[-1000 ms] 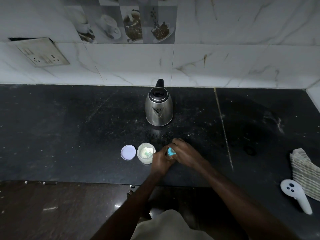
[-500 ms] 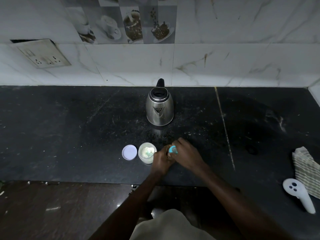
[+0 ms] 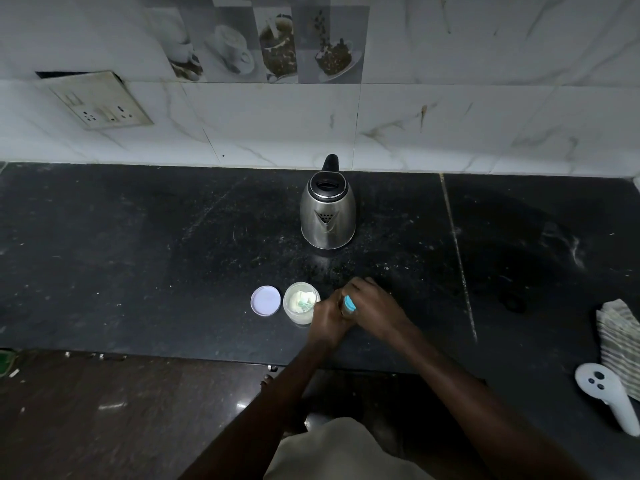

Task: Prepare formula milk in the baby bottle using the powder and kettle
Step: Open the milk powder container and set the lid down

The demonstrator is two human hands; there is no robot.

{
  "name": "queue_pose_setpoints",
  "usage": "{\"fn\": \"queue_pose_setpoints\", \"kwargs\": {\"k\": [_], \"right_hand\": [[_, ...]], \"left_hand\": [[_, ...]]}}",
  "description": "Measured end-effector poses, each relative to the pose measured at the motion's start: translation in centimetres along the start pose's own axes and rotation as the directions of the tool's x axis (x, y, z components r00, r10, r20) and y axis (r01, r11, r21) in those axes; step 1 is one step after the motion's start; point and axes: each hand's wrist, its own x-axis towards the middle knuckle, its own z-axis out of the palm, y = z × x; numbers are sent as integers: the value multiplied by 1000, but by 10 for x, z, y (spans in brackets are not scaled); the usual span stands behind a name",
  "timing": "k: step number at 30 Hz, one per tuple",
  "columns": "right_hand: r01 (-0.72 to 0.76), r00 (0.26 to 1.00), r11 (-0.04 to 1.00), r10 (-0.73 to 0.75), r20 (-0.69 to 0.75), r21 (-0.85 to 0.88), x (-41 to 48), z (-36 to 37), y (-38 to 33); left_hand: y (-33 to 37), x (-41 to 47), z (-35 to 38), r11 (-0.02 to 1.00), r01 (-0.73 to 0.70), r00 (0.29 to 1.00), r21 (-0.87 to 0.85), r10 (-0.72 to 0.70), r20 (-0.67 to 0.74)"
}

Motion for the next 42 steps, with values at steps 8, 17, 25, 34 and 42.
{"fn": "queue_pose_setpoints", "kwargs": {"k": [8, 17, 25, 34, 42], "right_hand": [[14, 982, 941, 51, -182, 338, -8, -31, 34], [-386, 769, 621, 626, -135, 682, -52, -13, 85], [-463, 778, 640, 625, -65, 612, -65, 20, 96], [-515, 771, 693, 631, -81, 505, -65, 25, 102], [-494, 869, 869, 494, 13, -13, -53, 28, 94]], "left_hand": [[6, -2, 0, 998, 23, 1000, -65, -23, -3], [10, -2, 0, 999, 23, 1000, -29, -24, -19], [11, -2, -1, 1000, 11, 1000, 6, -11, -6], [16, -3, 0, 1000, 8, 1000, 25, -8, -23], [17, -6, -2, 999, 26, 1000, 28, -26, -11]]}}
